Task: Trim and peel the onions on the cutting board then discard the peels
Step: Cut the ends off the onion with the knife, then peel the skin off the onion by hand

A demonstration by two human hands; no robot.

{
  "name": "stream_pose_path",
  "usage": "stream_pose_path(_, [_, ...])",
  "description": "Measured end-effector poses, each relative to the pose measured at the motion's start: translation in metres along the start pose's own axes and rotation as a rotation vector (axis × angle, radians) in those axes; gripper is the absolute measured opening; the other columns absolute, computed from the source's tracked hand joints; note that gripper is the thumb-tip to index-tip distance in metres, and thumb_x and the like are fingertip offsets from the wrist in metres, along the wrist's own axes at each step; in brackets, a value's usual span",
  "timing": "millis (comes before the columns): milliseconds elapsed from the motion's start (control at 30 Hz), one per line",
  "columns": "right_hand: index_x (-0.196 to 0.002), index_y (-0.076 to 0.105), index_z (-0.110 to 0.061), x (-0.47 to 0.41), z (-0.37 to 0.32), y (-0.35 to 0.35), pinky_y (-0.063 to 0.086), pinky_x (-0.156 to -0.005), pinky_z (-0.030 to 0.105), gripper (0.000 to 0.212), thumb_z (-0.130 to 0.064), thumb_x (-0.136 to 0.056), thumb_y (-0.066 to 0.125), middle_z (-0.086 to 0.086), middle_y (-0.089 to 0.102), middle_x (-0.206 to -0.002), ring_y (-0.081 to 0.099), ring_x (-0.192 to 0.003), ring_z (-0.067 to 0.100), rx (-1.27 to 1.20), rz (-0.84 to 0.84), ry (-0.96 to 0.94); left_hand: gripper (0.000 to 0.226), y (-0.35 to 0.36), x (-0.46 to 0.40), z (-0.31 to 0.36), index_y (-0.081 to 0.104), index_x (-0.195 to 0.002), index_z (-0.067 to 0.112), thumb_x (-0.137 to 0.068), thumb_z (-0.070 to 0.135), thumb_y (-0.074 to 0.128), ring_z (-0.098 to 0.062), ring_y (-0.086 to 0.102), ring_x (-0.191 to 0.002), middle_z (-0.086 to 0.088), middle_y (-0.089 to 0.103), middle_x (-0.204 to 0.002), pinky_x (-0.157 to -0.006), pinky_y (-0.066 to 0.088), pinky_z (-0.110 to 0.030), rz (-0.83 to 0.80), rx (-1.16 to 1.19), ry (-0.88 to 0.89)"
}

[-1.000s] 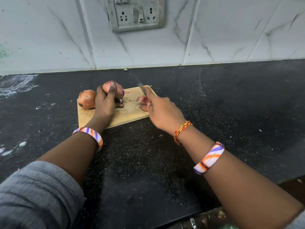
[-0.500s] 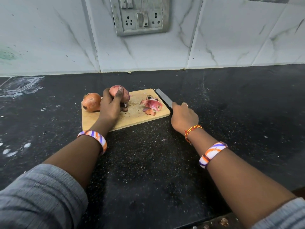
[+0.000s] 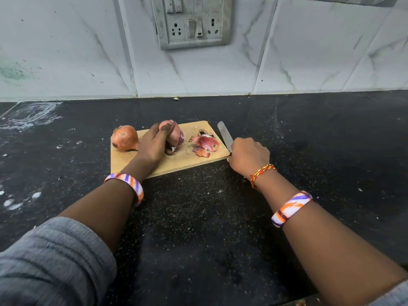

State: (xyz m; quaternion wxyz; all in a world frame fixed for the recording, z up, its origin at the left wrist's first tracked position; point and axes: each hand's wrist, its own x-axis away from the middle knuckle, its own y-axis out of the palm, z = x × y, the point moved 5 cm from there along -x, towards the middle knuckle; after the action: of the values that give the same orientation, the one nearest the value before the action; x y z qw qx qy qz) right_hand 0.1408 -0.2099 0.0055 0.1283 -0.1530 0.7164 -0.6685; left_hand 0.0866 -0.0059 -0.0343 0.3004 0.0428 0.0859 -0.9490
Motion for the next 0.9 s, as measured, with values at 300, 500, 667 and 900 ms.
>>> stream_pose_path(300, [-0.117, 0.057, -0.016, -0.013, 0.008, -0.006, 0.047, -0.082, 0.04, 0.035, -0.026, -0.085, 0.064, 0.008, 0.061, -0.115, 0.057, -0.108, 0.029, -0.011, -0.032, -0.034, 0.021, 0.005, -0.009, 0.006, 0.056, -0.096, 0.02, -0.097, 0.029, 0.038, -0.012, 0.051, -0.075, -0.004, 0.057, -0.093, -0.061, 0.042, -0.023, -0.036, 0.018, -0.023])
stream_pose_path(500, [-0.115, 0.059, -0.016, -0.026, 0.008, -0.01, 0.046, -0.084, 0.04, 0.046, -0.037, -0.076, 0.073, 0.007, 0.063, -0.114, 0.059, -0.107, 0.029, -0.009, -0.106, -0.092, 0.02, 0.0, -0.01, 0.006, 0.058, -0.086, 0.019, -0.096, 0.023, 0.04, -0.019, 0.051, -0.053, -0.01, 0.057, -0.082, -0.045, 0.044, -0.025, -0.016, 0.095, -0.062])
stream_pose_path(667, [-0.122, 0.054, -0.017, -0.029, 0.003, -0.023, 0.045, -0.088, 0.041, 0.059, -0.04, -0.072, 0.075, 0.007, 0.06, -0.12, 0.056, -0.113, 0.03, 0.037, -0.058, -0.128, 0.021, -0.005, -0.005, 0.01, 0.055, -0.101, 0.017, -0.099, 0.019, 0.034, -0.025, 0.061, -0.068, -0.008, 0.056, -0.095, -0.047, 0.056, -0.027, 0.028, 0.174, -0.061])
stream_pose_path(900, [-0.145, 0.027, -0.015, -0.018, -0.055, -0.02, 0.038, -0.105, 0.039, 0.088, -0.027, -0.073, 0.076, 0.013, 0.045, -0.138, 0.041, -0.129, 0.026, -0.532, 0.076, -0.535, 0.031, -0.004, -0.005, 0.007, 0.054, -0.088, 0.012, -0.1, 0.027, 0.03, -0.017, 0.056, -0.037, -0.013, 0.061, -0.063, -0.036, 0.048, -0.02, 0.006, 0.262, -0.115])
